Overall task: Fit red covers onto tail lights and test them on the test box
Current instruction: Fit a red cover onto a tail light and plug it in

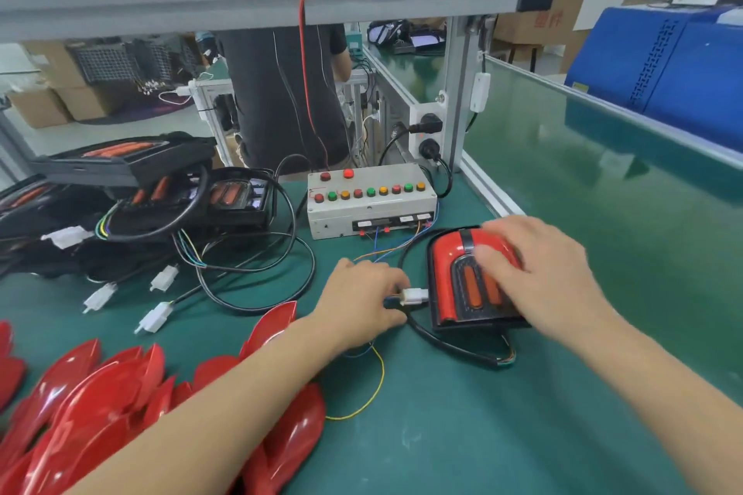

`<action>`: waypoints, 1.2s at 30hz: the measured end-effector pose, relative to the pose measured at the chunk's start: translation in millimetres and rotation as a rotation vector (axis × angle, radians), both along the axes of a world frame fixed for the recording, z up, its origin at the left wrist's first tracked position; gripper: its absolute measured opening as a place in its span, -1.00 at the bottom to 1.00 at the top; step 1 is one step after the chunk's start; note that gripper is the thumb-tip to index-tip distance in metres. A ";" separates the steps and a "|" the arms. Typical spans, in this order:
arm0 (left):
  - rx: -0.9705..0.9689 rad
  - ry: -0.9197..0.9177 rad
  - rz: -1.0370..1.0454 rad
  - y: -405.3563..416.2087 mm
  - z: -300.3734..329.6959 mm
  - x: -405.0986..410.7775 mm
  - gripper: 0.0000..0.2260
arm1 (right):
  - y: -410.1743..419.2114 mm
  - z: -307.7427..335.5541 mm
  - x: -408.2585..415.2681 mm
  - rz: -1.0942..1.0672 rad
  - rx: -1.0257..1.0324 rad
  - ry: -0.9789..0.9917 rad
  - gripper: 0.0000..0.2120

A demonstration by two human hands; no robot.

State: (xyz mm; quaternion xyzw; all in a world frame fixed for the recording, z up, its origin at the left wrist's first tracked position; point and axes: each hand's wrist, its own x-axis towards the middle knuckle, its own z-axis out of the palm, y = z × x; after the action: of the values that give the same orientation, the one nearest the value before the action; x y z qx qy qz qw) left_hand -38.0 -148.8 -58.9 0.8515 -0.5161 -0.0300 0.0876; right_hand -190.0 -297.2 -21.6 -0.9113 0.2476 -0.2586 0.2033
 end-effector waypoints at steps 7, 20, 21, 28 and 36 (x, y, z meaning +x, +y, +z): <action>-0.198 0.055 0.025 5.8 1.6 3.7 -0.84 | 28.4 -12.0 50.1 0.271 -0.319 0.590 -0.60; -0.249 0.494 0.158 3.9 8.6 12.6 -0.86 | 34.9 -24.3 67.8 0.221 -0.208 0.560 -0.77; -0.241 0.469 0.177 3.0 10.0 13.0 -0.86 | 35.4 -24.8 67.3 0.227 -0.187 0.557 -0.76; -0.219 0.061 0.198 -3.2 1.8 13.2 -0.80 | 39.0 -26.0 67.6 0.183 -0.205 0.564 -0.68; -0.008 -0.184 0.166 9.0 -4.3 22.7 -0.67 | 31.5 -19.1 47.1 0.230 -0.163 0.319 -0.49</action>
State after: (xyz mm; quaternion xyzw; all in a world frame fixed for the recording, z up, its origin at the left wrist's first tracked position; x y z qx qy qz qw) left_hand -15.3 -139.8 -63.2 0.8902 -0.4497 0.0576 0.0456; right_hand -142.9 -265.7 -40.7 -0.9763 0.1494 -0.1054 0.1154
